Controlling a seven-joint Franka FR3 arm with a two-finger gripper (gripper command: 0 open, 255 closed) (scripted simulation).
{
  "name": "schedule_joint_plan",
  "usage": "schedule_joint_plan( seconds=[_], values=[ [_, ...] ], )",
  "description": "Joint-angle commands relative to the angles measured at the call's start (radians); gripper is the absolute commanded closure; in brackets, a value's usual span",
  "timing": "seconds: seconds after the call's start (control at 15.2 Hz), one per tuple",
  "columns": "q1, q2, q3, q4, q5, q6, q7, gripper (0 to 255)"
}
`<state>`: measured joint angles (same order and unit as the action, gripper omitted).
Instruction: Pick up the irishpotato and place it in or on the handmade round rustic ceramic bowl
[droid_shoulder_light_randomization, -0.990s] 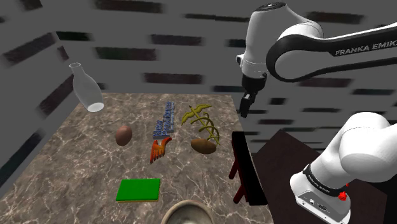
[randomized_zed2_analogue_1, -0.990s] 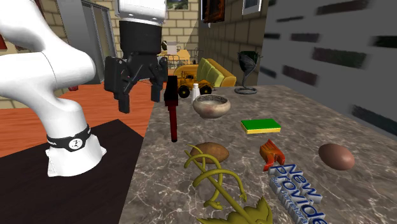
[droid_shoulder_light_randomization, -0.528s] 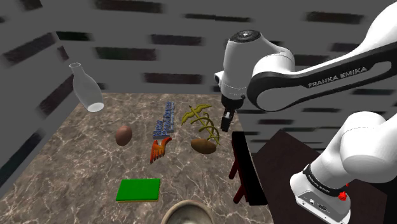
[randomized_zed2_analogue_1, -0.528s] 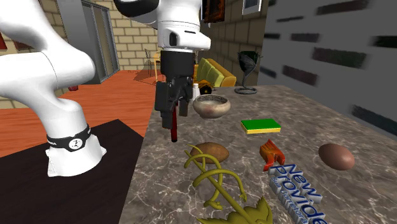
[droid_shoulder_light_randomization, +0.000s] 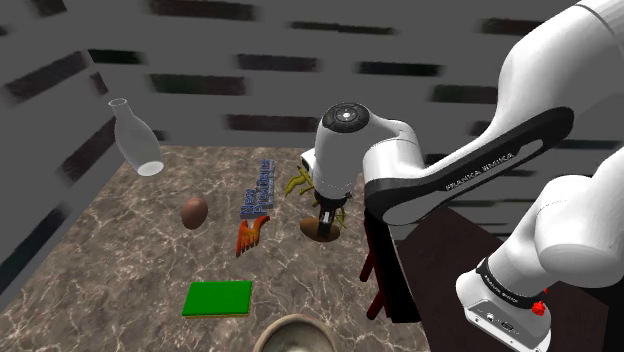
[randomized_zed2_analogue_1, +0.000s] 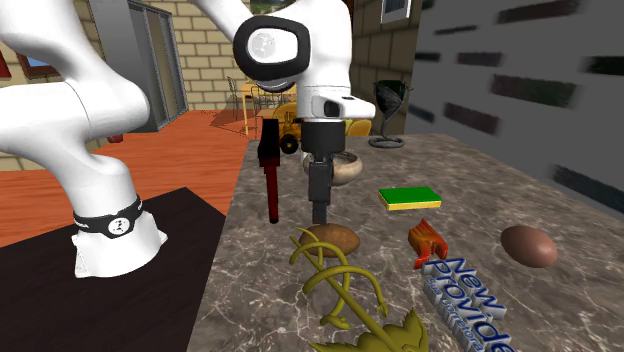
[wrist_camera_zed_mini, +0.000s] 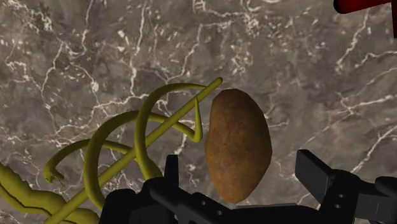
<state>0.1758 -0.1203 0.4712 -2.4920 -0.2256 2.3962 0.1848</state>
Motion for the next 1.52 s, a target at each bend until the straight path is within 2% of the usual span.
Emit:
schedule_joint_plan(
  seconds=[0.0, 0.53, 0.99, 1.06, 1.45],
  values=[
    [-0.003, 0.067, 0.022, 0.021, -0.079, 0.046, 0.048, 0],
    [-0.019, 0.17, 0.006, 0.013, -0.201, 0.132, 0.133, 0],
    [-0.02, 0.17, 0.007, 0.013, -0.201, 0.132, 0.133, 0],
    [-0.02, 0.166, 0.007, 0.01, -0.199, 0.133, 0.132, 255],
    [-0.02, 0.168, 0.007, 0.013, -0.199, 0.131, 0.13, 255]
  ],
)
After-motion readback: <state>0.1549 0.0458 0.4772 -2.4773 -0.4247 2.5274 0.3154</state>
